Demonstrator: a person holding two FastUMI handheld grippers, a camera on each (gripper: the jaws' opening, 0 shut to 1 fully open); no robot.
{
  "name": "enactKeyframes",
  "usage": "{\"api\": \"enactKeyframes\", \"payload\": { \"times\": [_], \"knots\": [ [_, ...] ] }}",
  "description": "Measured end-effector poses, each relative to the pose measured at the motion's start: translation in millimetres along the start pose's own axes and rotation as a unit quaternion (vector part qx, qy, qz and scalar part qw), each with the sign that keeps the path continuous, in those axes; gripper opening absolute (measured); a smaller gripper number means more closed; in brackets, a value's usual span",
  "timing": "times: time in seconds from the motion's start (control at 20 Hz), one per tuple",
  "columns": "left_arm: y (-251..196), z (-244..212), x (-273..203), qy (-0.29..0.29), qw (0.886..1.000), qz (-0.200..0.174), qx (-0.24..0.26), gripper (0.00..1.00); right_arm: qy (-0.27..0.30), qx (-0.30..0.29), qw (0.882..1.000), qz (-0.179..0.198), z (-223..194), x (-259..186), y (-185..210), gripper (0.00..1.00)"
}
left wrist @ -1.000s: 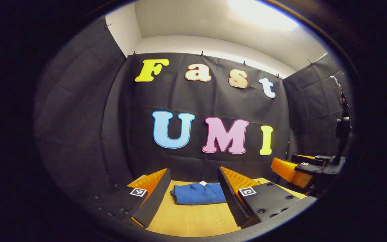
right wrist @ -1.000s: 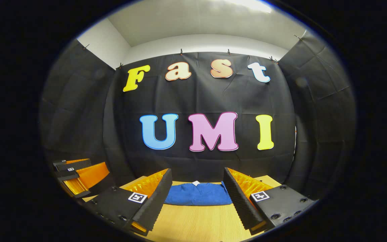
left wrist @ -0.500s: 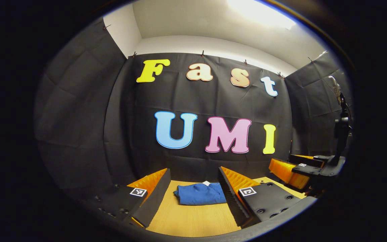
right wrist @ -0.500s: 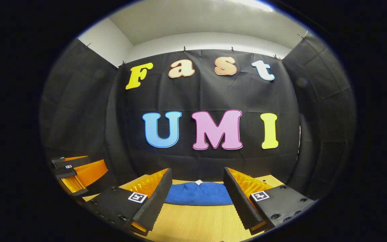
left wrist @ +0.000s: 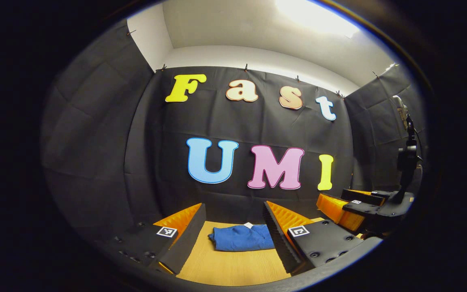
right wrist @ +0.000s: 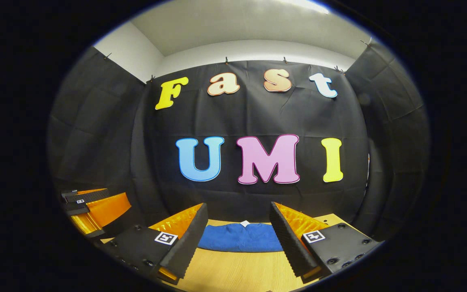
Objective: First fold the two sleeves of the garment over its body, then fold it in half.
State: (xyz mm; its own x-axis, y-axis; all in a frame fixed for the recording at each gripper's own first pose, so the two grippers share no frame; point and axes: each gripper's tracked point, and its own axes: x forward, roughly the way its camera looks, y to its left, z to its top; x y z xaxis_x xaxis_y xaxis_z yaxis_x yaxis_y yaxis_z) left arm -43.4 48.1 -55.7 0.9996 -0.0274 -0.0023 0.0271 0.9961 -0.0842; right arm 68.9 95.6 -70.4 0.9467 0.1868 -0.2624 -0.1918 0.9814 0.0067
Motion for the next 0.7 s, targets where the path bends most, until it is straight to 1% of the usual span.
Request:
{"api": "enactKeyframes", "payload": {
  "times": [0.35,0.4,0.55,0.6,0.65,0.7],
  "knots": [
    [-1.2,2.1,2.6,-0.005,1.0,0.002,0.006,0.8,0.0,0.003,1.0,0.001,-2.4,6.0,-2.4,0.96],
    [-1.2,1.3,3.4,-0.005,1.0,0.001,0.004,0.82,-0.001,0.003,1.0,0.001,-2.7,6.1,-2.8,0.96],
    [-0.4,-0.1,4.6,0.001,1.0,0.001,0.002,0.82,0.003,0.0,1.0,0.002,-6.0,9.1,-2.6,0.96],
    [-0.8,-0.1,5.5,0.002,1.0,0.001,0.001,0.8,0.005,0.0,1.0,0.002,-7.5,9.1,-2.0,0.96],
    [-0.9,0.7,5.8,0.002,1.0,0.001,-0.001,0.8,0.005,0.001,1.0,0.002,-7.4,9.4,-2.3,0.96],
    [-1.4,1.5,5.8,-0.001,1.0,-0.001,-0.005,0.82,0.004,0.0,1.0,0.003,-7.0,10.3,-2.6,0.96]
  ]
}}
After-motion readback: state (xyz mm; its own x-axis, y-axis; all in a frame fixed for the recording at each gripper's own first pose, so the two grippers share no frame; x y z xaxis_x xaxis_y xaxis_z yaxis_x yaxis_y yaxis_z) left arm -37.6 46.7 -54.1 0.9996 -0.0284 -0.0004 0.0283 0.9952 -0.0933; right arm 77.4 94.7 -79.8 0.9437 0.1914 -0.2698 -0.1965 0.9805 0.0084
